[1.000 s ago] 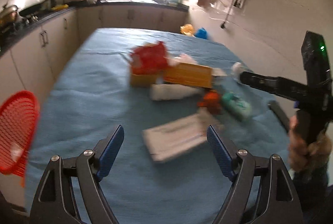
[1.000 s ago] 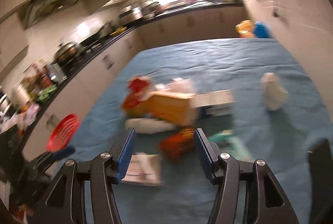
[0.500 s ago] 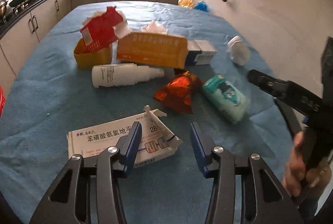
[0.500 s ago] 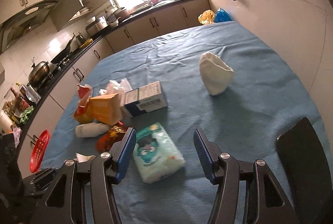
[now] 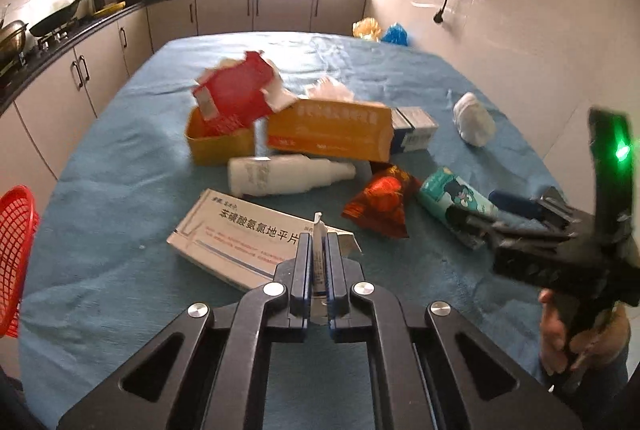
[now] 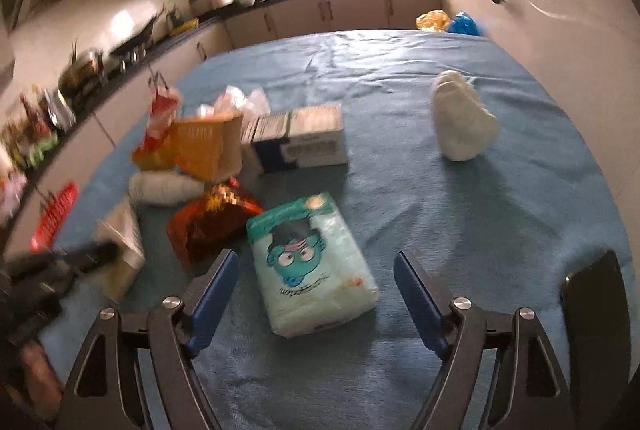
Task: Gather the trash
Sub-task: 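Grasp the white medicine box with the left tool while the right tool grasps the cartoon tissue pack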
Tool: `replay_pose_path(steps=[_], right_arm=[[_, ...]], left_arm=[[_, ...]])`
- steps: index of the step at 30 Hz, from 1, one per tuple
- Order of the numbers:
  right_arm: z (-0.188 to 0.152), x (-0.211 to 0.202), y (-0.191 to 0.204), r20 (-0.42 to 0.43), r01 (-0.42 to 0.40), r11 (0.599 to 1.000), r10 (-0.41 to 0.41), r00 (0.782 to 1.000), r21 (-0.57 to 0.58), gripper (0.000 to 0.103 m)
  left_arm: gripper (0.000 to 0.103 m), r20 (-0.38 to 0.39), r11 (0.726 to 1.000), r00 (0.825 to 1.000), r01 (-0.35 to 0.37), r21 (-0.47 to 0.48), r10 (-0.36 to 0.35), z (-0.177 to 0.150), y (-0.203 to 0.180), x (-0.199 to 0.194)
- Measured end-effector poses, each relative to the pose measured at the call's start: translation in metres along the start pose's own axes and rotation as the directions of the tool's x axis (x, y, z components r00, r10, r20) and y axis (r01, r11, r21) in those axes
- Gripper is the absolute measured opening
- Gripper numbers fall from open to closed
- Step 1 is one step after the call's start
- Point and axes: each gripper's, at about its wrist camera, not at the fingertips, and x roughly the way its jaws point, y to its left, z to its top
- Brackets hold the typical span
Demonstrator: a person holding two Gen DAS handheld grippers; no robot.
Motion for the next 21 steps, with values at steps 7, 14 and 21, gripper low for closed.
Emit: replay_pose_path(steps=[7,14,21], right_arm=[[-0.006,0.01,0.012,-0.03,0.029,0.998,-0.031,0.999,-0.063,0.057],[-0.006,-0.005,0.006,0.04,0.052,0.998,-0.051,0.998,-0.021,0.048],[-0.006,-0.024,0.005,0.106,0.059,0.998,-0.062,0.992,0.025,0.048]], left_arm=[[0.005,0.036,1.0,0.999,-0.004,-0.024,0.005,-0.003,0.017,-0.008],[0.005,0.065,1.0,0.998,0.007,-0.028,-0.005,-0.002,0.019,-0.011],[0.005,0.083,1.0,0.997,0.005,-0.028,-0.003,-0.002,0.019,-0.019]])
